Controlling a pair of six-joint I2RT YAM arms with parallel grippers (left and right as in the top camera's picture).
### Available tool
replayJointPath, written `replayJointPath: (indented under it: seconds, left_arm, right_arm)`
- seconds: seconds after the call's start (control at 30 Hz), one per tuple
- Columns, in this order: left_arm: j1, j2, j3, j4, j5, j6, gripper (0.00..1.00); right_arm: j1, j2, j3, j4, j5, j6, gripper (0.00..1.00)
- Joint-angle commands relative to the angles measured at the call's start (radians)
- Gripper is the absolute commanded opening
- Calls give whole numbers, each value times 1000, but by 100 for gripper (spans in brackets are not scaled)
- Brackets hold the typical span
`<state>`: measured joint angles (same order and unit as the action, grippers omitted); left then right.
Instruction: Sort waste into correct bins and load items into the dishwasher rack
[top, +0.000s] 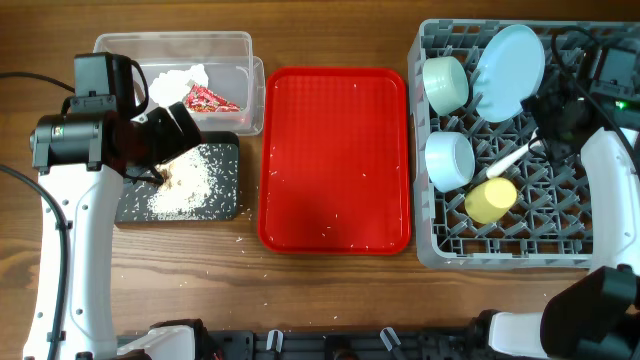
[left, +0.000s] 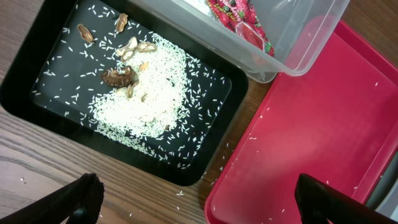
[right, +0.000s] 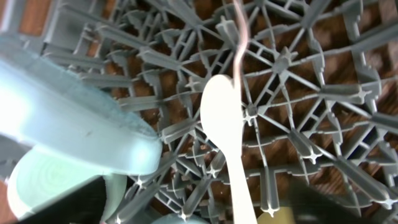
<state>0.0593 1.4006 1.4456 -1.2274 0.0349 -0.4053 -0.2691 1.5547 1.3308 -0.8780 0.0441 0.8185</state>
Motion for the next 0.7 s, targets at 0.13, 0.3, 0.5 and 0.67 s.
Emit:
replayJointPath:
  seconds: [0.13,0.3,0.5,0.67]
  left_arm:
    - [5,-3,5,3,9,8,100]
    - [5,-3,5,3,9,8,100]
    - [5,-3,5,3,9,8,100]
    - [5,-3,5,3,9,8,100]
  right_arm:
    - [8,-255,2,-36,-85,-227,100]
    - [8,-510,7,-293,-294,-692,100]
    - [8,-710,7,-580,-302,-779,100]
    - [8,-787,6,-605,-198,-755,100]
